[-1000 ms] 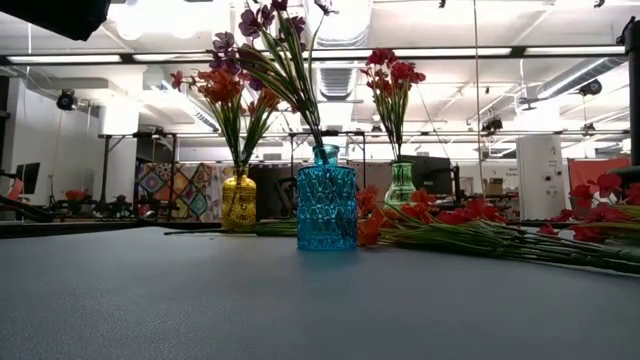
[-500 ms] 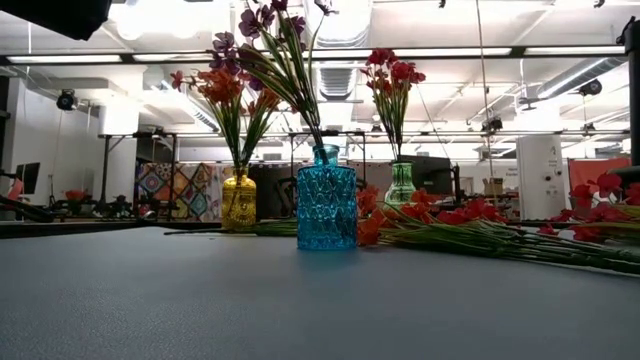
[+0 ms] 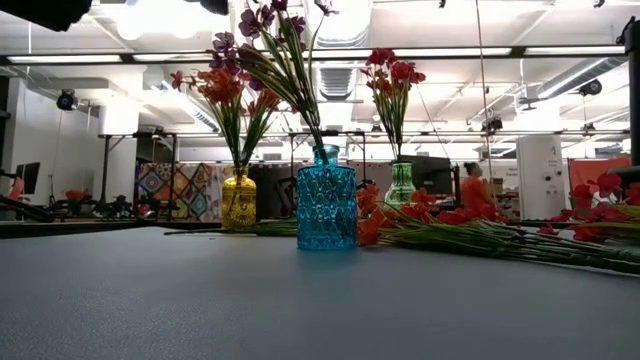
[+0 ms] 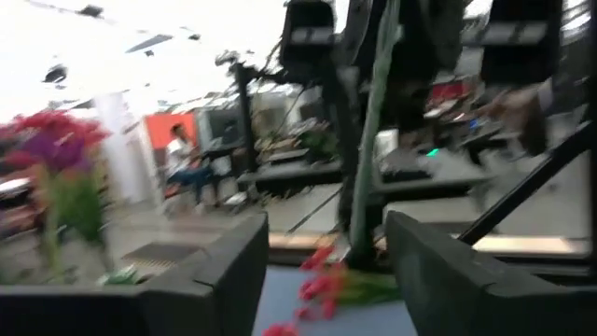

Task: Sort flowers into vase by color
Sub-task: Put the bottom violet flower into the blue vase

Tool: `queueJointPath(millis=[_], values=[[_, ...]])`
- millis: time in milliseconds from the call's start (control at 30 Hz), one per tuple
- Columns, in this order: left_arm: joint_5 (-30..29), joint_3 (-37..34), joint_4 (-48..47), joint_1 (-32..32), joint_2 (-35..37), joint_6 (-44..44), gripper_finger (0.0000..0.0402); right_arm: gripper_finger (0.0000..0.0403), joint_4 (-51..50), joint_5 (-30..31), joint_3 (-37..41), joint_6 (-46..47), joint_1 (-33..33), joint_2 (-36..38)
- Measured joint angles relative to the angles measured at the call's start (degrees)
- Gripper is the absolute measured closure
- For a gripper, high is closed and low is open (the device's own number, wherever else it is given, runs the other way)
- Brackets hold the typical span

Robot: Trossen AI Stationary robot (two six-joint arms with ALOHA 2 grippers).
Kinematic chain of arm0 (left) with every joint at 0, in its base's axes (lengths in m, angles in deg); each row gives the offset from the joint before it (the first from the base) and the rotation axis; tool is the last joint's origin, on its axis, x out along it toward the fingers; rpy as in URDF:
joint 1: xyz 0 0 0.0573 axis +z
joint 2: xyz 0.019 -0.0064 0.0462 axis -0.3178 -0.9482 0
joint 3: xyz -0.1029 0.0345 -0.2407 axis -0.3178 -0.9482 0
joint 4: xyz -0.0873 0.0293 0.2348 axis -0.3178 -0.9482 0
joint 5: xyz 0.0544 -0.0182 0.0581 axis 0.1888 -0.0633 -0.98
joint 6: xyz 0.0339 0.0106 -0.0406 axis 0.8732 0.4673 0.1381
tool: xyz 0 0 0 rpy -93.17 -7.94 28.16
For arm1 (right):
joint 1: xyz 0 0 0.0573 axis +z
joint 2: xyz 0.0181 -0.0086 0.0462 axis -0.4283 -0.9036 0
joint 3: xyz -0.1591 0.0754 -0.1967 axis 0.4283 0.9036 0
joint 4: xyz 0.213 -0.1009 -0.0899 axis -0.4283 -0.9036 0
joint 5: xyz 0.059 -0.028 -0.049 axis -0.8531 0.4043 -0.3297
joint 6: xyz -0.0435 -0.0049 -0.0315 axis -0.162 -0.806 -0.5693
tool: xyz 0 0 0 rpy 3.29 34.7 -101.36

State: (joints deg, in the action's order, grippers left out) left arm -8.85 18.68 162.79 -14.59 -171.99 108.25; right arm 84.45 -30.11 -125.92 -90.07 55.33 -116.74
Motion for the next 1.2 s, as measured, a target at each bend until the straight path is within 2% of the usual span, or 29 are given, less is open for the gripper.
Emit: queueJointPath(millis=[167,333,500,633,700,833,1000,1200], values=[[-6.9,0.0,-3.9,-2.2,0.0,-0.1,0.0155,0.0380,-12.5,5.3,-0.7,3.2,0.1,5.0],[-7.0,-0.1,-6.7,-4.0,0.2,-0.1,0.0145,0.0380,-26.3,8.9,-2.3,9.0,0.1,10.4],[0.4,-0.1,-13.4,-4.1,0.6,-3.8,0.0155,0.0380,-43.1,11.9,-6.0,16.3,0.0,14.9],[6.8,0.1,-29.4,-4.1,4.0,-12.8,0.0166,0.0380,-54.3,11.9,-9.1,21.7,0.0,16.4],[7.8,0.3,-37.6,-4.2,6.2,-16.4,0.0169,0.0380,-58.2,11.9,-10.2,23.3,0.0,16.8],[9.0,0.3,-49.8,-5.1,10.9,-19.3,0.0170,0.0380,-61.3,11.9,-10.4,24.3,0.0,17.4],[15.1,0.3,-63.2,-5.9,17.8,-24.2,0.0170,0.0380,-61.0,11.9,-7.9,26.5,0.0,17.5],[17.0,0.3,-78.0,-5.8,25.7,-30.7,0.0171,0.0380,-53.5,11.9,-4.1,25.0,0.0,17.4]])
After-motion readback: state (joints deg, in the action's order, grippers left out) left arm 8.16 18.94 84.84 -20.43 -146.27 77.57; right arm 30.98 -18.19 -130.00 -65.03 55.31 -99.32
